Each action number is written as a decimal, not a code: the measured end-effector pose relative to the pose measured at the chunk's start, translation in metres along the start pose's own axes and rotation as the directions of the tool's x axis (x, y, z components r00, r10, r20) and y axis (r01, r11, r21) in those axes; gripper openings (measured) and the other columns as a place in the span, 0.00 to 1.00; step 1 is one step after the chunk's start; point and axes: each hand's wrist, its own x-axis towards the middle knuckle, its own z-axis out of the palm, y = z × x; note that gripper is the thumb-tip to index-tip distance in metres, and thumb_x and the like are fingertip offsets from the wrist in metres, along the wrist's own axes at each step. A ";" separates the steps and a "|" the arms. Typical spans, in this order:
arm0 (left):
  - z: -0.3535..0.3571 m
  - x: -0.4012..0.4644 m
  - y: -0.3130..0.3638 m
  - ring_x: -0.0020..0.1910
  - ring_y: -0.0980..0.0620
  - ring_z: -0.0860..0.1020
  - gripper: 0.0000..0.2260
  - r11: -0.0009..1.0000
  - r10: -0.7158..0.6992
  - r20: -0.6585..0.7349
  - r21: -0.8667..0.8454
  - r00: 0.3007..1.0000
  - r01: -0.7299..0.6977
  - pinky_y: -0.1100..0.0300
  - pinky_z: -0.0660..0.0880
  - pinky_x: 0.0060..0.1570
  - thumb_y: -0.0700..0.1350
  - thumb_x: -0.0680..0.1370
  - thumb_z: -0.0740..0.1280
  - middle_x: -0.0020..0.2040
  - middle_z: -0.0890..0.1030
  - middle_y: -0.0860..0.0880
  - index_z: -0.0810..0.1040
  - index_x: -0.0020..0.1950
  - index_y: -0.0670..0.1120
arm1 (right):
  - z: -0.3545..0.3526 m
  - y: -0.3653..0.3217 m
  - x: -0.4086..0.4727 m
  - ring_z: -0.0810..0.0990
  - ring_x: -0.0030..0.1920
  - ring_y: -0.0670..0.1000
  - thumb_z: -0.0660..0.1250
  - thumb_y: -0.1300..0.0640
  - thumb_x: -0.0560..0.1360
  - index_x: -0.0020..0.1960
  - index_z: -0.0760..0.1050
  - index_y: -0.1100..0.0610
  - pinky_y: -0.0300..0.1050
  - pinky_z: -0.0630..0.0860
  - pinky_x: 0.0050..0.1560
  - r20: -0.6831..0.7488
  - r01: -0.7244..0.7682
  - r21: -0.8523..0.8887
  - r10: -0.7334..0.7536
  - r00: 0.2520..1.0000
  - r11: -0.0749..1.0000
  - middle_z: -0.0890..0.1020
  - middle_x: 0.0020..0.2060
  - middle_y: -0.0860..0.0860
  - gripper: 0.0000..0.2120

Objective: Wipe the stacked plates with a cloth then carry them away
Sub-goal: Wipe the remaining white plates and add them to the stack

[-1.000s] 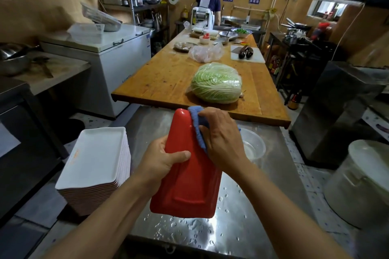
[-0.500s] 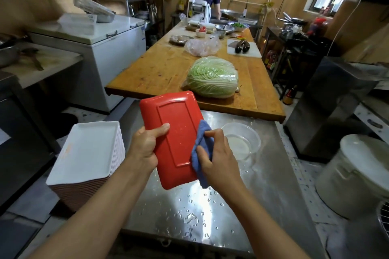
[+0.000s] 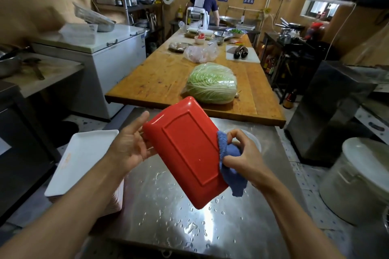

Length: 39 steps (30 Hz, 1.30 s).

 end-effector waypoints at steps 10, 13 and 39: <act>0.006 -0.004 0.002 0.44 0.45 0.81 0.23 0.844 -0.081 0.142 0.536 0.986 -0.008 0.57 0.79 0.42 0.46 0.64 0.72 0.48 0.82 0.40 0.77 0.56 0.39 | -0.013 -0.018 0.011 0.69 0.28 0.42 0.66 0.57 0.56 0.41 0.67 0.49 0.31 0.66 0.28 0.131 0.170 -0.378 -0.129 0.983 0.910 0.73 0.28 0.45 0.15; 0.008 -0.005 -0.006 0.39 0.47 0.81 0.21 0.857 -0.026 0.129 0.514 0.991 -0.044 0.59 0.79 0.38 0.38 0.62 0.76 0.44 0.83 0.42 0.79 0.53 0.39 | 0.001 -0.019 0.013 0.70 0.33 0.48 0.65 0.53 0.60 0.44 0.67 0.49 0.44 0.68 0.35 0.124 0.242 -0.466 -0.208 0.970 0.851 0.73 0.34 0.47 0.13; 0.022 0.003 -0.028 0.27 0.49 0.82 0.07 0.996 -0.091 -0.223 -0.017 0.971 0.090 0.54 0.78 0.24 0.46 0.75 0.69 0.31 0.83 0.44 0.78 0.45 0.42 | 0.049 0.020 -0.026 0.66 0.68 0.57 0.57 0.54 0.76 0.66 0.72 0.60 0.53 0.60 0.70 -0.088 0.270 -0.723 -0.472 0.877 0.636 0.72 0.67 0.56 0.21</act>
